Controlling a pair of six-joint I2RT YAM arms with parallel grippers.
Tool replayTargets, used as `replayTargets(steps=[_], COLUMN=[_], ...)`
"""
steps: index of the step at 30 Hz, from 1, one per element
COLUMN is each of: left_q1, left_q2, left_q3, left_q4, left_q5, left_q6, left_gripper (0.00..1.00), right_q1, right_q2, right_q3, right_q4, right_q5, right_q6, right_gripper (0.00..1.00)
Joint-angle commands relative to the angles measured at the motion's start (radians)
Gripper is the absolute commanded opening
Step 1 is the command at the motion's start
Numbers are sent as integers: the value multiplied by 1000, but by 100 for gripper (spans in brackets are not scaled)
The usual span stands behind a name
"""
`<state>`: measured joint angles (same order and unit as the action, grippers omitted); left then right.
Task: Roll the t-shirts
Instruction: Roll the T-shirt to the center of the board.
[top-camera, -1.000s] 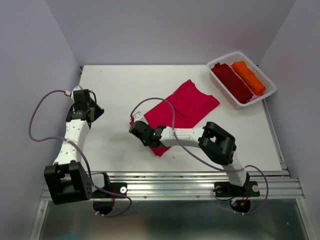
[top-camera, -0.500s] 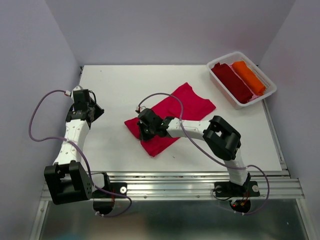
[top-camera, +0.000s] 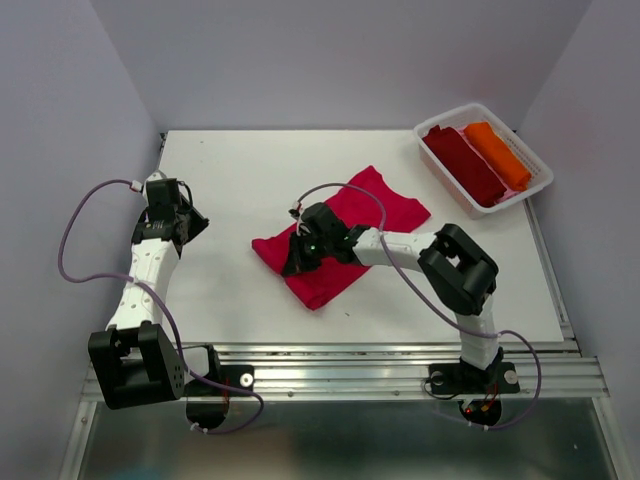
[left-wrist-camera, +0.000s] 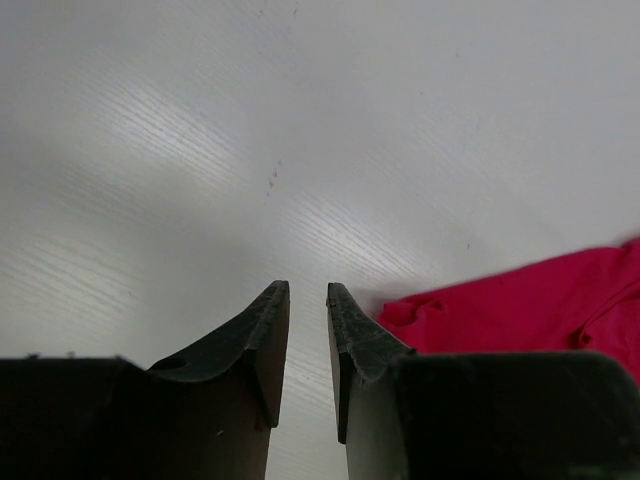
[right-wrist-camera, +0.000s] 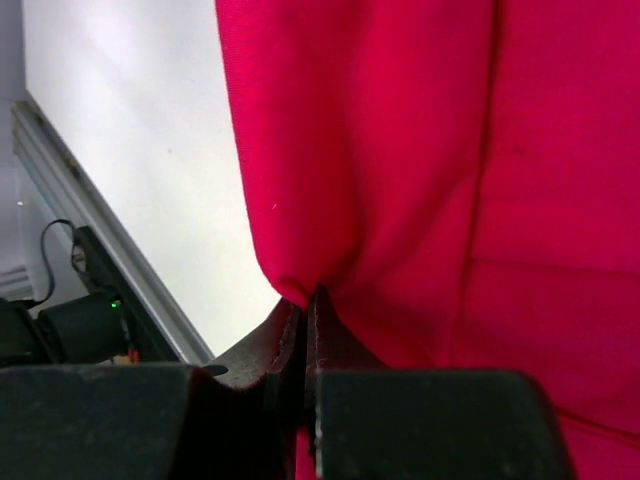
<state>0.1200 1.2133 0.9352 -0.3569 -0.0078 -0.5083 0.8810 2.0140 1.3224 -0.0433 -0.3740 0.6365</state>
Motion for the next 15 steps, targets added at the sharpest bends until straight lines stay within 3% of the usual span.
replayTargets(steps=[1,8,15], left_q1=[4,6,6], left_q2=[-29,-28,-29], left_q3=[-4,-4,-6], left_q4=[10,10,7], left_q5=[3,3,3], left_q6=[19,21,22], left_gripper=[34,34,34], right_q1=[-25,-91,-109], right_q2=[-64,-58,-69], right_q3=[-18,-101,-127], right_q4=[89,230,255], right_q5=[-89,-242,-256], right_q6=[31,114,126], right_gripper=[1,1,1])
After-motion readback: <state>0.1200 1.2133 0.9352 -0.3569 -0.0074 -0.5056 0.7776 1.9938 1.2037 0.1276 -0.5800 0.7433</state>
